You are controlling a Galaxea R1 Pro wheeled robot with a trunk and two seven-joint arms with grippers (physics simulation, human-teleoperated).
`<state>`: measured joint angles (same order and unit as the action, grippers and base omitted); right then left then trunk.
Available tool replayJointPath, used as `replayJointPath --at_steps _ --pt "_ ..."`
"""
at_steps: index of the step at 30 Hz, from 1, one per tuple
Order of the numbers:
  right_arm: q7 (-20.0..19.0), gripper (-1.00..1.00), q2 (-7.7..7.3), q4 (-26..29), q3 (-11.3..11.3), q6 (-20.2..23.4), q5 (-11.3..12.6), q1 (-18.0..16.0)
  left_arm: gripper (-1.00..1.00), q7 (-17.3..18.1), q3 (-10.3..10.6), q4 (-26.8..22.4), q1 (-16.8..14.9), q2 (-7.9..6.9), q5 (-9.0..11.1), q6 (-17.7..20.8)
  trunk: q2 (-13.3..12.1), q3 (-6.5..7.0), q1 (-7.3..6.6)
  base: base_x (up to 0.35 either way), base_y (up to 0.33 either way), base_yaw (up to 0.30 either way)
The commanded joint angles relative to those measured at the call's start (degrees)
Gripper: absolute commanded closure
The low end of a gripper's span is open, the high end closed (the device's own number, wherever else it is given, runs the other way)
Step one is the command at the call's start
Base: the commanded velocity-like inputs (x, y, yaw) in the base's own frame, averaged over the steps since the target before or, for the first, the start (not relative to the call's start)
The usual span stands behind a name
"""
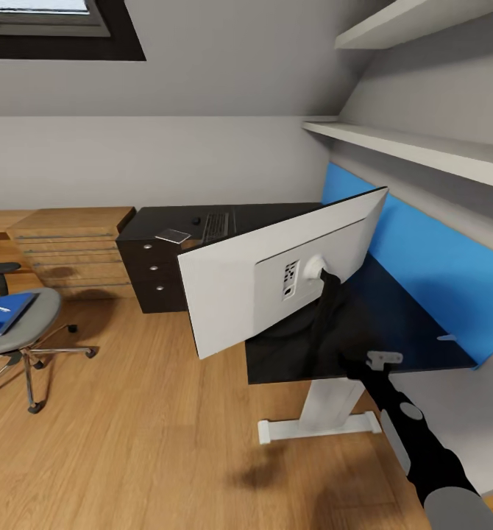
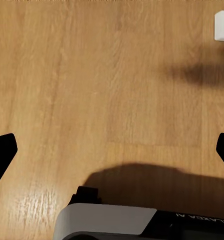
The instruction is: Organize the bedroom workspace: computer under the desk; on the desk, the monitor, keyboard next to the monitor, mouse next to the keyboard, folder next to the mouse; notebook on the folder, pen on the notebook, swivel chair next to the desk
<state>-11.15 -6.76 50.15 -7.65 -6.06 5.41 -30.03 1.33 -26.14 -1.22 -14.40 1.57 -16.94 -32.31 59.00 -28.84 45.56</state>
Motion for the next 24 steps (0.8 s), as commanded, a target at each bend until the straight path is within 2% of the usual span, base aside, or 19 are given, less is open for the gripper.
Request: replayJointPath --at_steps 1,6,10,24 --pt "-0.46 -1.00 0.06 -0.07 -0.11 -0.90 0.57 -0.02 -1.00 0.15 -0.49 0.01 -0.02 0.01 -0.37 -0.14 0.03 -0.05 0.00 0.000 0.000 0.000" --pt "-0.41 -1.00 0.61 -0.12 0.02 -6.35 0.62 0.08 -1.00 0.16 -0.49 0.00 -0.02 0.01 -0.37 -0.14 0.03 -0.05 0.00 0.000 0.000 0.000" --pt "-0.44 -1.00 1.74 -0.13 0.07 -10.03 0.59 0.35 -1.00 0.17 -0.49 -0.01 -0.02 0.01 -0.37 -0.12 0.03 -0.05 0.00 0.000 0.000 0.000" --pt "-0.45 -1.00 2.33 -0.27 0.09 -11.54 0.57 0.50 -1.00 0.17 -0.49 -0.01 -0.02 0.01 -0.35 -0.12 0.03 -0.05 0.00 0.000 0.011 0.000"
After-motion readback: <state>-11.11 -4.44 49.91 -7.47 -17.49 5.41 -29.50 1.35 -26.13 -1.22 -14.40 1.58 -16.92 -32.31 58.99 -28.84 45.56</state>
